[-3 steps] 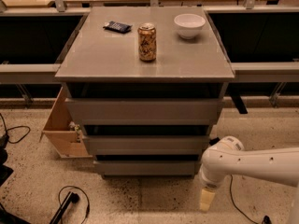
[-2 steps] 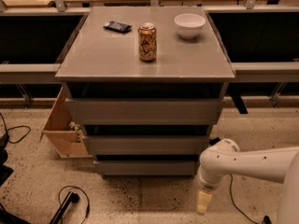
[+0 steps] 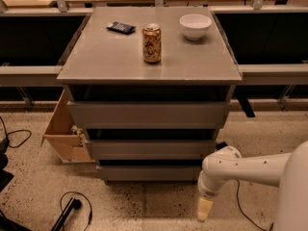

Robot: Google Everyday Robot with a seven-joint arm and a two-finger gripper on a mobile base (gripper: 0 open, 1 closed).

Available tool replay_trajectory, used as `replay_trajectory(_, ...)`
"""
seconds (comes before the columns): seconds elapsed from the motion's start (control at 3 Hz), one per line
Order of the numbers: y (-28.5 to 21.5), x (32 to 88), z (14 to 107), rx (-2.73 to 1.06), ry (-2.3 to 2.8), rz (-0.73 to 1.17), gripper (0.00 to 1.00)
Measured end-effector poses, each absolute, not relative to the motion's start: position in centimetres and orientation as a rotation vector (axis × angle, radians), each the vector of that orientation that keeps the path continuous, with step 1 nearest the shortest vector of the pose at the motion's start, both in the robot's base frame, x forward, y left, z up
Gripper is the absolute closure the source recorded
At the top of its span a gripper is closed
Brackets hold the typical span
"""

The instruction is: Open bottom drawer

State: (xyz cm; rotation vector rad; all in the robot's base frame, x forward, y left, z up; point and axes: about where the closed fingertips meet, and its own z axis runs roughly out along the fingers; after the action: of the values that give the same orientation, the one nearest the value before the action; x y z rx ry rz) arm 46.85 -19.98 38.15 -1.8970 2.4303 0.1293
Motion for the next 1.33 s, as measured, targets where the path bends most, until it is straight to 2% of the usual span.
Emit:
replay_trajectory(0.67,-13.5,51.2,29.4,-2.01,2.243,0.226,0.0)
replay_trajectory(1.33,-11.0,55.4,26.0,-2.061,2.173,0.133,0.0)
